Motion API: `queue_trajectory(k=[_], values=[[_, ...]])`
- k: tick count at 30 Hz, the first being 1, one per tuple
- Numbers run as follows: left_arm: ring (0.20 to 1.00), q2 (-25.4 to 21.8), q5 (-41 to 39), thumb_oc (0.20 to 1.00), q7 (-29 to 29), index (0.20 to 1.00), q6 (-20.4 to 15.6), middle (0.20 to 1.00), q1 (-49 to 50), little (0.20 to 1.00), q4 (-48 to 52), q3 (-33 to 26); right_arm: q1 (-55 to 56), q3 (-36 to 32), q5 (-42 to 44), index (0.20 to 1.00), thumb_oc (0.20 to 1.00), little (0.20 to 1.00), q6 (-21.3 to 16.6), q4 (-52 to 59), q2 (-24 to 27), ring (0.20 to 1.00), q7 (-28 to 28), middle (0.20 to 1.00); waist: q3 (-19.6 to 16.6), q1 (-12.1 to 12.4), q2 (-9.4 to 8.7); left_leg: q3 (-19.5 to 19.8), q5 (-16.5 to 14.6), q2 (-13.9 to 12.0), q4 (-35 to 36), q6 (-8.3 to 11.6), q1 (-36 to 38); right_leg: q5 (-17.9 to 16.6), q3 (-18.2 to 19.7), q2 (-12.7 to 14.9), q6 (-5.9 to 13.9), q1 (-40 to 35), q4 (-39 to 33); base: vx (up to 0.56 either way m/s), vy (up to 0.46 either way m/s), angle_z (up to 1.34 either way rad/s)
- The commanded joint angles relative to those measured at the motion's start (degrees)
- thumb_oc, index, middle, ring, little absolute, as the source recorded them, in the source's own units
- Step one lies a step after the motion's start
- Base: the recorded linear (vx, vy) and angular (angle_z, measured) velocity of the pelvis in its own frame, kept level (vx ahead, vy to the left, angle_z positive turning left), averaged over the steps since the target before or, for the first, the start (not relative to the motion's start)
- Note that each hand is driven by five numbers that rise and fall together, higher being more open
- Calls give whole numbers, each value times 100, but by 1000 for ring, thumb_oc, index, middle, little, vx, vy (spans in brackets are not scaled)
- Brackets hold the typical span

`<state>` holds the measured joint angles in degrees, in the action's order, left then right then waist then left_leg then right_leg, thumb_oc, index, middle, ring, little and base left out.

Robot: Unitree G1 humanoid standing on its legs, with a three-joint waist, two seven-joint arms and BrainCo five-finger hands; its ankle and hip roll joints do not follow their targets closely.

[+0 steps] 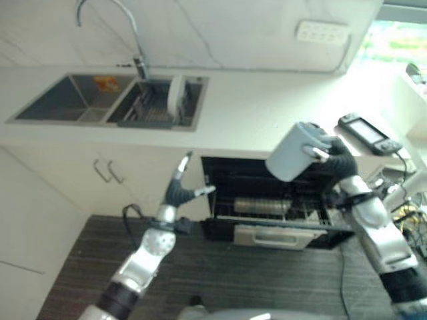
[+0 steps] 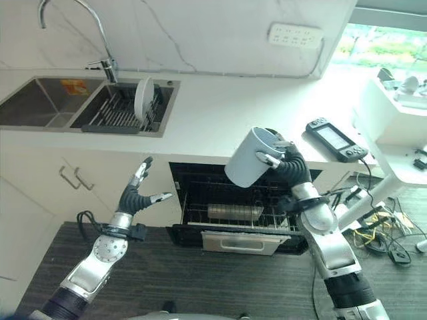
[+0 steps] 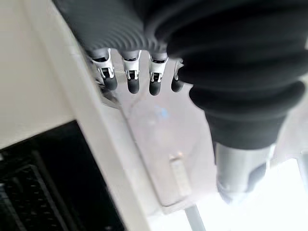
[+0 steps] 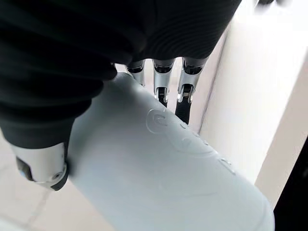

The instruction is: Place the dishes in the dishwasher.

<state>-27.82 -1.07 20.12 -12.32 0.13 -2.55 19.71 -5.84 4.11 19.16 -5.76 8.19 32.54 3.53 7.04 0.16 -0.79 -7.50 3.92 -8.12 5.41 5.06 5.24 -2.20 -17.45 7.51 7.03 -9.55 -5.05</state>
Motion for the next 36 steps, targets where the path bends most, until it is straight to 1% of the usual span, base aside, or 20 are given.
queue_trajectory(k=[1,4,5,7,9,12,13,17,18,19,22,27,30,31,36], values=[[1000,-185,203,1000,17,1000,-290,1000,-283,1000,143,28,-494,17,-10,200,200,200,-607,308,182,200,108,200,-90,112,-180,-108,-371,-391,-41,126,250,125,474,469,384,30,168,16,-25,-12],[1000,-257,249,1000,-208,1000,-401,1000,-281,1000,74,59,-532,26,-398,200,200,200,-447,30,389,200,-83,200,-46,129,-201,-110,-329,-413,-44,141,228,156,504,460,380,53,238,13,-32,-11],[1000,-294,297,1000,-288,1000,-433,1000,-295,1000,73,99,-591,74,-479,200,200,200,-362,-136,519,200,-131,200,-26,143,-213,-96,-319,-422,-55,145,213,169,510,454,381,60,265,35,-60,-1],[1000,-517,267,1000,-590,1000,-502,1000,-302,1000,123,165,-666,158,-414,200,200,200,-238,-619,945,200,-378,200,65,215,-286,-43,-273,-483,-121,178,117,245,496,441,388,84,404,37,-126,0],[1000,-640,354,1000,-724,1000,-666,1000,-333,1000,94,213,-616,234,-531,200,200,200,-249,-853,989,200,-409,200,135,253,-373,-5,-250,-532,-179,200,20,236,486,415,397,107,425,-11,-171,0],[1000,-880,525,1000,-953,1000,-768,1000,-567,1000,82,318,-825,564,-720,200,200,200,-313,-1289,1042,200,-257,200,283,355,-527,98,-243,-597,-354,220,-232,193,466,357,400,165,405,-69,-217,3],[1000,-1005,603,1000,-1092,1000,-799,1000,-698,1000,56,378,-986,703,-673,200,200,200,-284,-1480,1073,200,-194,200,385,406,-588,165,-248,-623,-527,235,-406,168,466,338,398,209,422,-82,-207,11],[1000,-1247,878,1000,-1450,1000,-799,1000,-986,1000,-3,609,-1386,1025,-700,200,200,200,-324,-2054,993,200,-1,200,605,484,-648,305,-283,-649,-929,261,-807,131,483,323,397,311,464,-66,-115,3],[1000,-1390,967,1000,-1637,1000,-805,1000,-1082,1000,11,727,-1546,1132,-638,200,200,200,-308,-2246,974,200,56,200,677,508,-650,336,-287,-635,-1016,261,-928,123,502,318,407,322,441,-64,-51,1],[1000,-1443,1037,1000,-1783,1000,-757,1000,-1142,1000,14,801,-1614,1157,-625,200,200,200,-314,-2379,954,200,39,200,708,510,-633,339,-282,-625,-1031,264,-972,116,497,321,415,328,424,-56,-11,3],[1000,-1709,1283,1000,-2090,1000,-792,1000,-1332,1000,-20,1138,-1834,1357,-519,200,200,200,-329,-2834,909,200,49,200,776,515,-543,342,-258,-546,-1031,250,-1074,81,499,372,465,335,338,-49,34,2],[1000,-2051,1395,1000,-2209,1000,-762,1000,-1975,1000,-136,1646,-2408,1658,-378,200,200,200,-382,-3411,982,200,118,200,969,491,-365,420,-209,-471,-1217,289,-1440,43,504,456,479,569,387,-99,35,2],[1000,-2183,1425,1000,-2124,1000,-736,1000,-2328,1000,-271,1911,-2838,1837,-267,200,200,200,-352,-3809,980,200,172,200,1086,484,-236,433,-186,-404,-1227,300,-1599,33,528,502,487,703,375,-126,50,0],[1000,-2254,1400,1000,-2038,1000,-696,1000,-2546,1000,-302,2032,-3119,1934,-218,200,200,200,-341,-4048,1014,200,209,200,1190,488,-168,448,-177,-362,-1236,302,-1739,15,547,532,496,847,383,-192,47,-2],[1000,-2273,1440,1000,-1780,1000,-631,1000,-2888,1000,-371,2180,-3776,2096,-125,200,200,200,-247,-4616,1108,200,214,200,1422,485,16,432,-139,-288,-1261,308,-2021,-11,591,581,478,1145,430,-118,41,-4]])
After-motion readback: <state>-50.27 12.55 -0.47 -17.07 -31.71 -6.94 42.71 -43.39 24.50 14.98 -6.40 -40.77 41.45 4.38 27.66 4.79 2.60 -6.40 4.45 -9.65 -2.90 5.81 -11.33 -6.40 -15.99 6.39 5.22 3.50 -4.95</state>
